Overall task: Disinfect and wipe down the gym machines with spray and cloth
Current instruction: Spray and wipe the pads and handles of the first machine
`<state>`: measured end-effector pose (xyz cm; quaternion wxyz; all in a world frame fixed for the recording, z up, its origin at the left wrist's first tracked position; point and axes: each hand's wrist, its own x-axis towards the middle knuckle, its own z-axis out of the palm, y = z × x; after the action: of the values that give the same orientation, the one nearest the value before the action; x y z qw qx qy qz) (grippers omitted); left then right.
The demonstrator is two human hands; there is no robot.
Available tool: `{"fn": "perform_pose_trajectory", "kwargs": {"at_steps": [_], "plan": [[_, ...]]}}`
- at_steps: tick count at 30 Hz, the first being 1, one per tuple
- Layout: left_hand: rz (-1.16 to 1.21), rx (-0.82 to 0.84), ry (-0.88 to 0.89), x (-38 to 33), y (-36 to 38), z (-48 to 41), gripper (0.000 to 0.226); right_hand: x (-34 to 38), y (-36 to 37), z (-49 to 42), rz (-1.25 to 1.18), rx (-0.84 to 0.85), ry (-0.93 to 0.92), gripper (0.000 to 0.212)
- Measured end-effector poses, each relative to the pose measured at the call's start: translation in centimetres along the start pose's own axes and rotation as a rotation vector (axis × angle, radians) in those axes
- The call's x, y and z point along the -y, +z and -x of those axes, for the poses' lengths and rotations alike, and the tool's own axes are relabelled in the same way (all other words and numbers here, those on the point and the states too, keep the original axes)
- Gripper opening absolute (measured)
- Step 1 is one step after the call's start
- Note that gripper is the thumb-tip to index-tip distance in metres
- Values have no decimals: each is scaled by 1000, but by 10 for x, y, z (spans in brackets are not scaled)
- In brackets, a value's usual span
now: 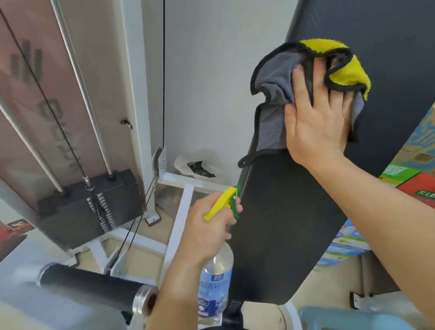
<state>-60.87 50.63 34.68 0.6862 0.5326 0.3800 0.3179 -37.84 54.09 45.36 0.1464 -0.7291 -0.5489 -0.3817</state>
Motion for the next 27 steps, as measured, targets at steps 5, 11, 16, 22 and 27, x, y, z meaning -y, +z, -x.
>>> {"fn": "perform_pose_trajectory", "kwargs": {"at_steps": [5, 11, 16, 22, 27], "plan": [[12, -62, 16, 7, -5, 0, 29, 6, -3, 1, 52, 2, 15, 57], [109, -70, -60, 4, -3, 0, 33, 12, -4, 5, 90, 3, 39, 58], [145, -81, -77, 1, -3, 1, 34, 14, -6, 6, 141, 20, -63, 55], [181, -113, -66, 19, -2, 1, 38, 37, 13, 3, 248, 47, -551, 28], [213, -147, -100, 50, 0, 11, 34, 63, 36, 88, 533, 372, -928, 47]]}}
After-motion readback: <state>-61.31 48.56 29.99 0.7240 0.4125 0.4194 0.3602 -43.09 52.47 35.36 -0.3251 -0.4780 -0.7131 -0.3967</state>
